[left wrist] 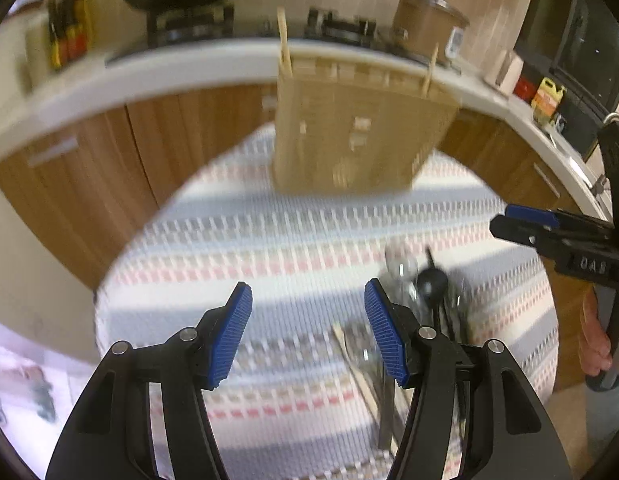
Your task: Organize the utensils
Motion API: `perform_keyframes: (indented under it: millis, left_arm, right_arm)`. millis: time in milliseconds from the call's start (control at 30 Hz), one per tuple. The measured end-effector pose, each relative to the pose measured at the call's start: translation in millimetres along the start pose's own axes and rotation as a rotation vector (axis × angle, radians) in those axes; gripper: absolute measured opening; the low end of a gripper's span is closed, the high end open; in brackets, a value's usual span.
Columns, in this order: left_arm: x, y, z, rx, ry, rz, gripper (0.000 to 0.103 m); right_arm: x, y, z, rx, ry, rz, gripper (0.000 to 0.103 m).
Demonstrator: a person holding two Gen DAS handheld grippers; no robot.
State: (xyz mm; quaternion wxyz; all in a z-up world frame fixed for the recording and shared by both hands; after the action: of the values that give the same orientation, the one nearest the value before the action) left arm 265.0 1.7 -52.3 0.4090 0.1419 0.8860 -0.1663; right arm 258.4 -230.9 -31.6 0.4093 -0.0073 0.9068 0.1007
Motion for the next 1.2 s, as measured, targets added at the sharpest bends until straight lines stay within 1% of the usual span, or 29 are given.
perform_keyframes:
  millis: [100,167,233,300,333,400,533,667,733,767,800,833,900,967,1033,1100,1200]
  left_arm:
    - [24,-6,7,0.023,0.056,0.004,0.056]
    - [41,-14,10,0.044,0.096,0.029,0.056]
    - [53,-25,8,0.080,0.124,0.065,0.056]
    - [63,-37,7,0.095,0.145,0.115,0.055]
    - [65,-42,8,0.092,0.150,0.133,0.054]
    - [69,-52,11,0.078,0.160,0.171,0.048]
    - [72,-62,26,0.057,0.197,0.194,0.045]
    - [78,-69,37,0.029,0.229,0.226,0.042]
    - [78,-72,37,0.023,0.223,0.230,0.036]
    - [79,-74,36,0.019,0.220,0.231,0.028]
    - [80,-75,36,0.007,0.219,0.233,0.015]
    - [80,-74,36,-0.016,0.210,0.233,0.012]
    - [78,-71,31,-0.009,0.198,0.194,0.009]
    - [76,-64,28,-0.007,0.174,0.148,0.009]
    - [72,-55,22,0.012,0.142,0.090,0.009]
    - [69,-43,14,0.021,0.108,0.021,0.009]
    - [68,-23,4,-0.005,0.094,-0.049,0.009]
  right_arm:
    - [20,-12,15,0.017,0.083,0.059,0.054]
    - [34,-19,24,0.005,0.140,0.106,0.054]
    - [42,-21,29,-0.008,0.176,0.132,0.054]
    - [49,-21,31,-0.001,0.196,0.128,0.054]
    - [50,-20,33,0.005,0.198,0.119,0.054]
    - [52,-17,34,0.010,0.206,0.100,0.053]
    - [54,-11,38,0.024,0.218,0.071,0.053]
    - [57,-5,46,0.038,0.233,0.041,0.048]
    - [59,-5,49,0.039,0.244,0.034,0.041]
    - [61,-3,52,0.039,0.252,0.030,0.035]
    - [63,-2,54,0.038,0.259,0.026,0.032]
    - [65,0,56,0.038,0.263,0.016,0.030]
    - [66,3,56,0.053,0.251,-0.017,0.017]
    - [66,5,56,0.049,0.247,-0.027,0.011]
    - [66,8,57,0.055,0.238,-0.047,0.010]
    - [64,9,57,0.072,0.224,-0.066,0.007]
    - [61,8,57,0.065,0.223,-0.060,0.005]
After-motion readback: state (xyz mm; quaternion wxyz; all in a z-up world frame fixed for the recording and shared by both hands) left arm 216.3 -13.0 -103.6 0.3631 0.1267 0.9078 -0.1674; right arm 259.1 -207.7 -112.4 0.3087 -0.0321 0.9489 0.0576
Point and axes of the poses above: each gripper's, at about its wrist camera, not at the fingertips, and z roughly the way its jaws point, y to its left, x to its underside, the point moved 5 cm from there along z, roughly the way its jaws point, and after that the axes turned 15 degrees about -y, right-handed, at the moved point
